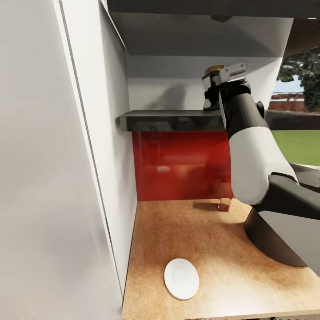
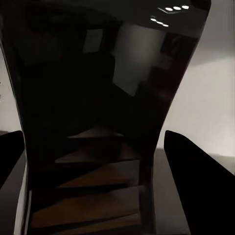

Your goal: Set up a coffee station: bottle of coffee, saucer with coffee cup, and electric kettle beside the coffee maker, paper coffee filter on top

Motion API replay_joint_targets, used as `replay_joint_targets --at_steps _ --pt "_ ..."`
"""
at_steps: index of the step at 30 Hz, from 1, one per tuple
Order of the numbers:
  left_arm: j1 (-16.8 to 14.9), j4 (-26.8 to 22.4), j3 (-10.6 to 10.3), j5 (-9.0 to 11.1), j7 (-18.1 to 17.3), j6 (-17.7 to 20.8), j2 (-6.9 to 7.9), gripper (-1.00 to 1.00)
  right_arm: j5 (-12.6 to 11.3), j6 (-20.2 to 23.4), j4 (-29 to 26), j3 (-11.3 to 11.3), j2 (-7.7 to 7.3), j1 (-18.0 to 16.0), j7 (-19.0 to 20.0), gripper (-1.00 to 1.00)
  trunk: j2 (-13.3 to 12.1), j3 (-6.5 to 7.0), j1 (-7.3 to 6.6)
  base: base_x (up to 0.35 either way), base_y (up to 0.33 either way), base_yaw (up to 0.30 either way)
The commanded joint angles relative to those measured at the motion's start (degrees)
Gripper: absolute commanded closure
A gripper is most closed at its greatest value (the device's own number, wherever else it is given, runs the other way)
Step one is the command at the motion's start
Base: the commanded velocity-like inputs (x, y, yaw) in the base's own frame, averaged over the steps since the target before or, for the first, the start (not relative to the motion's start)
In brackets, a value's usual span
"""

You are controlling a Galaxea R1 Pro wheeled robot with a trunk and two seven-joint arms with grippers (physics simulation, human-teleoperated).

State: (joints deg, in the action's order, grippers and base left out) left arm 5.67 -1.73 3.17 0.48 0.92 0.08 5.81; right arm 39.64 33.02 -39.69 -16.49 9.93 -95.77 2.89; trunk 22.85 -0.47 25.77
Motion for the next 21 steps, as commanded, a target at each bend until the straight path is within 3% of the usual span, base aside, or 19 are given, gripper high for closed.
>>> replay_joint_targets --at_steps 1,18,20,21 --pt "0.04 -0.12 0.28 0.05 0.05 0.01 0.02 -1.00 0.40 0.09 -0.03 -0.30 0.07 -0.03 0.33 1.00 0.07 -0.06 0.01 -0.172 -0.092 0.000" --pt "0.04 -0.12 0.42 0.05 0.12 0.01 0.08 -1.00 0.35 0.15 -0.50 -0.30 0.07 -0.03 0.27 1.00 0.07 -0.06 0.01 -0.218 -0.188 0.000" --pt "0.04 -0.12 0.43 0.05 0.13 0.01 0.08 -1.00 -0.47 0.19 -0.66 -0.30 0.07 -0.03 0.24 1.00 0.07 -0.06 0.01 -0.123 -0.250 0.000" --pt "0.04 -0.12 0.41 0.05 0.13 0.01 0.08 -1.00 -2.44 0.22 -0.71 -0.30 0.07 -0.03 0.20 1.00 0.07 -0.06 0.01 -0.117 -0.252 0.000"
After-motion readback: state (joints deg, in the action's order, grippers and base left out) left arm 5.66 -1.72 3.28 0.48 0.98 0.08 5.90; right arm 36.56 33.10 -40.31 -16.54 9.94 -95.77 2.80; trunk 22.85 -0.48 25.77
